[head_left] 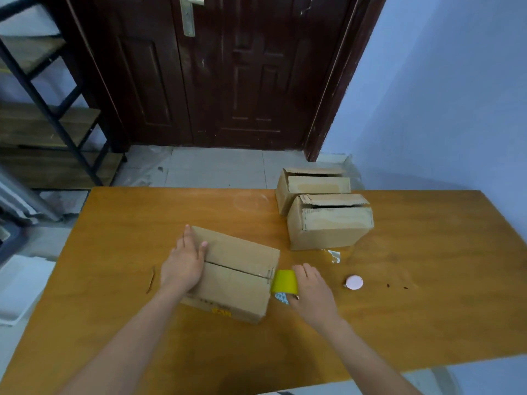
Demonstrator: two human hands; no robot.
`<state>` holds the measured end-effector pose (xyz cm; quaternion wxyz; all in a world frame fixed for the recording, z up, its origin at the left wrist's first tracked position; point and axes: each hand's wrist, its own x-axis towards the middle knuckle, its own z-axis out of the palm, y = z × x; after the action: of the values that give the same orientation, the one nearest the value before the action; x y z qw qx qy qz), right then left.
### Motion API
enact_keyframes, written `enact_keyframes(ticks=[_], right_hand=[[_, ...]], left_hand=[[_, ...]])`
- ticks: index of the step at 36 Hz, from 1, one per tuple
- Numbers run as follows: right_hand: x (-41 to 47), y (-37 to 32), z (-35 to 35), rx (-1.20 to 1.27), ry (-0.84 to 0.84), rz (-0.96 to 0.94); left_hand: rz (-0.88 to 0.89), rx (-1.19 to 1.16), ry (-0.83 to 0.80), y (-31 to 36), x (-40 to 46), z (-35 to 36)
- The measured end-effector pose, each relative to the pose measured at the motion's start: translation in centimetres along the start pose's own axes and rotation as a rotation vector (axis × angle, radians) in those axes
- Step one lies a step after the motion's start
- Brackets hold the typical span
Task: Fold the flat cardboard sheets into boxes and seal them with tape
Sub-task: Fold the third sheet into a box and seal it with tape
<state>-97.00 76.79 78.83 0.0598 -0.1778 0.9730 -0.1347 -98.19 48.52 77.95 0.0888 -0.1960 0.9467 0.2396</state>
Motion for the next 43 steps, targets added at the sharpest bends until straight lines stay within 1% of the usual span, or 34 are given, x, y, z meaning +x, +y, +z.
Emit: enact_keyframes(ticks=[3, 5, 7, 9, 12, 13, 14, 15, 17, 19, 22, 23, 26, 27, 29, 31, 33, 35, 37, 39, 43], right_hand=[[-0.9, 1.4, 0.0, 0.292, -0.108, 0.029], [-1.5, 2.5, 0.1, 0.466, -0.133, 0.068], [-1.8, 3.5, 0.4, 0.587, -0.155, 0.125], [-1.8, 4.0, 0.7, 0.642, -0.199, 0.131], [-1.3, 4.1, 1.0, 0.623, -0.232, 0.081], [-1.1, 4.2, 1.2, 0.562, -0.244, 0.078], [-0.9, 4.4, 1.4, 0.454, -0.250, 0.062], [-0.6, 4.5, 1.6, 0.296, -0.266, 0.034], [-0.2, 4.8, 2.0, 0.030, -0.335, -0.023], [0.1, 5.0, 2.4, -0.037, -0.406, -0.027], [0.2, 5.0, 2.7, -0.023, -0.413, -0.017], [0.2, 5.0, 2.7, -0.018, -0.408, -0.017], [0.1, 5.1, 2.7, 0.017, -0.403, -0.012], [0.1, 5.1, 2.7, 0.042, -0.409, -0.007], [0.2, 5.0, 2.6, 0.084, -0.417, 0.003], [0.1, 5.0, 2.6, 0.107, -0.414, 0.010], [0.1, 5.0, 2.7, 0.135, -0.419, 0.035], [0.2, 5.1, 2.9, 0.173, -0.426, 0.056], [0.0, 5.4, 2.9, 0.215, -0.422, 0.056], [-0.3, 5.8, 2.9, 0.280, -0.414, 0.042], [-1.1, 7.5, 2.5, 0.536, -0.470, 0.002]], left_hand=[[0.013, 0.064, 0.005, 0.5, 0.9, -0.2], [0.016, 0.087, 0.003, 0.6, 1.1, -0.3], [0.014, 0.099, 0.005, 0.7, 1.2, -0.2], [0.020, 0.106, 0.015, 0.7, 1.2, -0.2], [0.009, 0.113, 0.013, 0.9, 1.3, -0.2], [0.002, 0.114, 0.011, 1.0, 1.4, -0.2], [-0.003, 0.118, 0.012, 1.0, 1.5, -0.2], [-0.005, 0.122, 0.013, 1.0, 1.6, -0.1], [-0.002, 0.124, 0.014, 0.9, 1.7, -0.1], [-0.012, 0.119, 0.011, 0.7, 1.8, 0.0], [-0.027, 0.130, 0.012, 1.2, 1.7, 0.0], [-0.019, 0.165, 0.055, 1.5, 1.5, 0.0], [0.046, 0.334, 0.314, 3.3, 0.6, -0.2], [0.058, 0.337, 0.389, 4.3, 0.0, -0.3], [0.068, 0.213, 0.460, 6.7, -1.8, -0.1], [0.081, 0.041, 0.451, 9.2, -4.8, 1.0], [0.139, -0.010, 0.431, 11.6, -8.2, 3.3], [0.153, 0.034, 0.382, 13.5, -10.7, 5.9], [0.065, 0.132, 0.262, 14.6, -11.8, 8.4], [0.003, 0.262, 0.203, 15.3, -12.1, 10.0], [-0.024, 0.355, 0.214, 15.3, -12.1, 12.2]])
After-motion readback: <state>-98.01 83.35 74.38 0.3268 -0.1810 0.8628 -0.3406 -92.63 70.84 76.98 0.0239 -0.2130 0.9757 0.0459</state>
